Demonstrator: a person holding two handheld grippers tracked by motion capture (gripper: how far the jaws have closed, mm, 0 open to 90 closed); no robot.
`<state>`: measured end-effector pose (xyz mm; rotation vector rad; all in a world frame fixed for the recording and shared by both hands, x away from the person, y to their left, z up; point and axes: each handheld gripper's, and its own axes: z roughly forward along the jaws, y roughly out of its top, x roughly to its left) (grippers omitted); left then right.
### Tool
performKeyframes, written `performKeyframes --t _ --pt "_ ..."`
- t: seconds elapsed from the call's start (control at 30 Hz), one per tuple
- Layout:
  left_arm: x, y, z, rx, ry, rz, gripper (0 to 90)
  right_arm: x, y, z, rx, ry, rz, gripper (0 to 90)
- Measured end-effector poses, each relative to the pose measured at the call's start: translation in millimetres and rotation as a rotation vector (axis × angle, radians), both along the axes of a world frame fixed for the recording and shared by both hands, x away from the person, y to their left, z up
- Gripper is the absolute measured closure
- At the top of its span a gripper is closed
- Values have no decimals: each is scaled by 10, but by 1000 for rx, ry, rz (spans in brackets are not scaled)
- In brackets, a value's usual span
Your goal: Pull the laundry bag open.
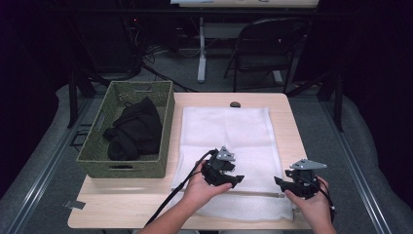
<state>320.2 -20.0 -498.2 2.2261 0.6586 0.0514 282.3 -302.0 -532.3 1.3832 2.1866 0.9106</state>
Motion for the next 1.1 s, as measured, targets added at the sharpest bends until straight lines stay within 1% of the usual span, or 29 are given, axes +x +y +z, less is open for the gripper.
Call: performKeyframes --t 0.03,0.07,0.1,0.2,0.3,0.33,0.37,0.4,0.43,0.47,0.5,0.53,0.57,0.6,0.63,0.67,0.7,0.73,0.77,0.83,0.87,0.93,0.97,1.0,1.03,1.07,1.1 --pt "2 -19 -2 5 0 -9 467 -1 -6 3 2 2 -6 470" --pt "4 -66 -15 9 -1 -22 466 3 -15 1 17 3 -11 427" --pt "4 -66 -15 9 -1 -22 466 3 -15 1 17 3 -11 427" --pt "2 -131 -49 20 -3 -29 471 3 -18 -10 27 4 -21 371" --pt "6 -169 -81 23 1 -32 487 8 -23 -21 27 3 -24 360" --pt "4 -192 -102 29 -2 -24 488 14 -27 -31 35 11 -16 339" --pt "4 -192 -102 29 -2 -24 492 14 -27 -31 35 11 -16 339" --pt "7 -212 -122 29 1 -28 496 20 -31 -45 31 14 -9 380" --pt "7 -212 -122 29 1 -28 509 20 -31 -45 31 14 -9 380" --pt "7 -230 -143 24 2 -38 520 26 -40 -55 25 21 -16 452" --pt "7 -230 -143 24 2 -38 529 26 -40 -55 25 21 -16 452" --pt "4 -244 -154 22 2 -47 529 30 -44 -59 25 23 -15 484" --pt "1 -253 -166 9 7 -61 534 33 -50 -66 26 21 -11 512" --pt "-3 -265 -175 2 -2 -75 541 37 -57 -79 23 15 -9 515" --pt "-12 -276 -177 13 -15 -75 550 41 -60 -98 23 17 -8 518" --pt "-13 -290 -192 1 -13 -93 557 46 -67 -114 13 18 -6 518" --pt "-21 -303 -199 11 -21 -91 557 52 -74 -139 13 22 -3 521" --pt "-18 -311 -212 7 -16 -100 556 58 -83 -160 12 32 2 523" --pt "-18 -318 -219 17 -18 -95 554 66 -88 -178 14 44 3 523" --pt "-14 -327 -241 19 -34 -86 544 77 -100 -201 -10 53 1 523" --pt "-16 -336 -259 13 -47 -61 528 85 -106 -213 -23 64 -3 525" --pt "-15 -336 -265 11 -48 -58 524 88 -112 -217 -30 63 -7 539" --pt "-12 -339 -273 10 -44 -57 537 91 -117 -224 -15 71 -2 571" --pt "-6 -337 -279 12 -42 -60 544 94 -120 -236 -4 76 0 583" --pt "-8 -345 -295 -1 -35 -50 546 96 -119 -242 -6 88 -4 598" --pt "-6 -348 -303 8 -33 -52 545 100 -119 -250 -9 91 -1 607" --pt "-12 -356 -312 14 -40 -45 543 103 -117 -255 -11 95 0 615"
